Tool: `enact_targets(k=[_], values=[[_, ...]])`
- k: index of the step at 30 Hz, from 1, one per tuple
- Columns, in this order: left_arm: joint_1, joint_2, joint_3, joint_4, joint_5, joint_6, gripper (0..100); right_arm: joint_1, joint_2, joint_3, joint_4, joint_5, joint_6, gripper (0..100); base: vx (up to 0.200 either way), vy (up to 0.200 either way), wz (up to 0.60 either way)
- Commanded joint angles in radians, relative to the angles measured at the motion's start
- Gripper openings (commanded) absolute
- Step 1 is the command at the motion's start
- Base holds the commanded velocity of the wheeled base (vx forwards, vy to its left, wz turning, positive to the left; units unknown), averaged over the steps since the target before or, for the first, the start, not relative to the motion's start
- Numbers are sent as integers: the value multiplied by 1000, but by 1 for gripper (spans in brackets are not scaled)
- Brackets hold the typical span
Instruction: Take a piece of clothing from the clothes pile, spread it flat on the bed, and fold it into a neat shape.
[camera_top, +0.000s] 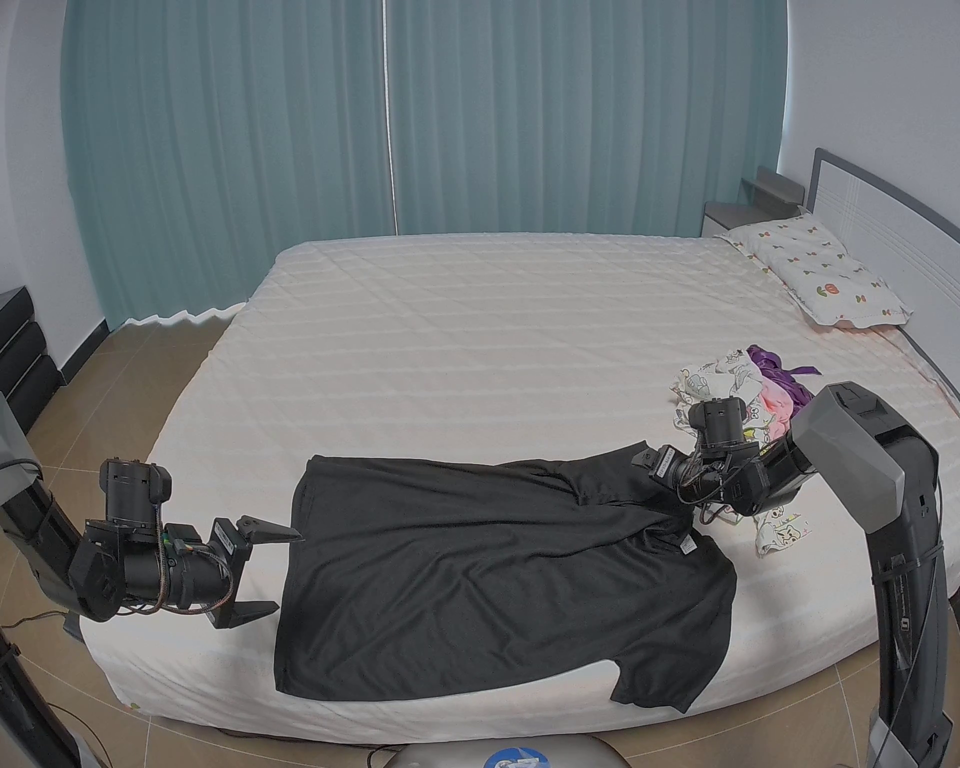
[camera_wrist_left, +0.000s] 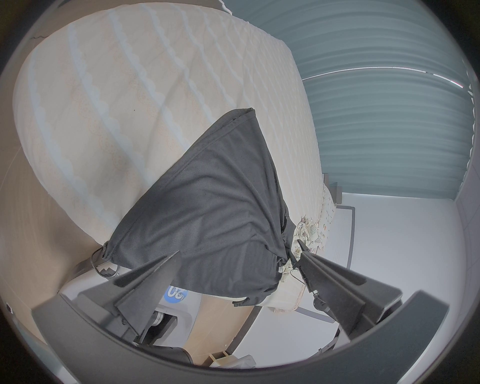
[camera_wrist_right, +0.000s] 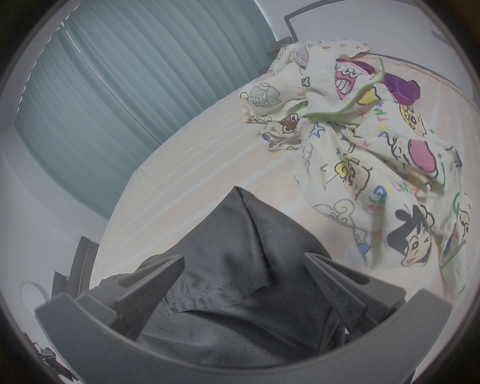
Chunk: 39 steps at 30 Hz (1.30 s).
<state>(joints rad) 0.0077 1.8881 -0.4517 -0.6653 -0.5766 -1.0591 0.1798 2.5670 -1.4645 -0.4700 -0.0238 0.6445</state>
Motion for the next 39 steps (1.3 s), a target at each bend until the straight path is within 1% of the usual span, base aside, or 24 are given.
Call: enact_targets(k=[1, 12, 13, 17, 18, 22, 30, 33, 36, 39], values=[[0, 2, 1, 0, 0, -1, 100, 0, 25, 0, -6, 2, 6, 100, 0, 0, 0], [0, 2, 1, 0, 0, -1, 100, 15, 48, -16, 4, 13, 4, 100, 0, 0, 0], [0, 2, 1, 0, 0, -1, 100, 13, 56, -19, 4, 13, 6, 0, 0, 0, 0], [0, 2, -1, 0, 0, -1, 100, 6, 74, -36, -6, 4, 14, 0, 0, 0, 0], [0, 2, -1, 0, 0, -2, 100, -3, 68, -37, -9, 4, 41, 0, 0, 0, 0], [0, 3, -2, 0, 0, -2, 100, -10, 27, -40, -21, 18, 103, 0, 0, 0, 0], [2, 19, -24, 1, 9, -10, 100, -17, -5, -42, -35, 22, 104, 0, 0, 0, 0], [2, 42, -78, 3, 49, -51, 100, -26, -24, -33, -38, 19, 100, 0, 0, 0, 0], [3, 51, -170, 13, 123, -117, 100, -31, -57, -27, -44, 21, 103, 0, 0, 0, 0], [3, 68, -236, 12, 165, -120, 100, -23, -68, -5, -55, 18, 95, 0, 0, 0, 0]])
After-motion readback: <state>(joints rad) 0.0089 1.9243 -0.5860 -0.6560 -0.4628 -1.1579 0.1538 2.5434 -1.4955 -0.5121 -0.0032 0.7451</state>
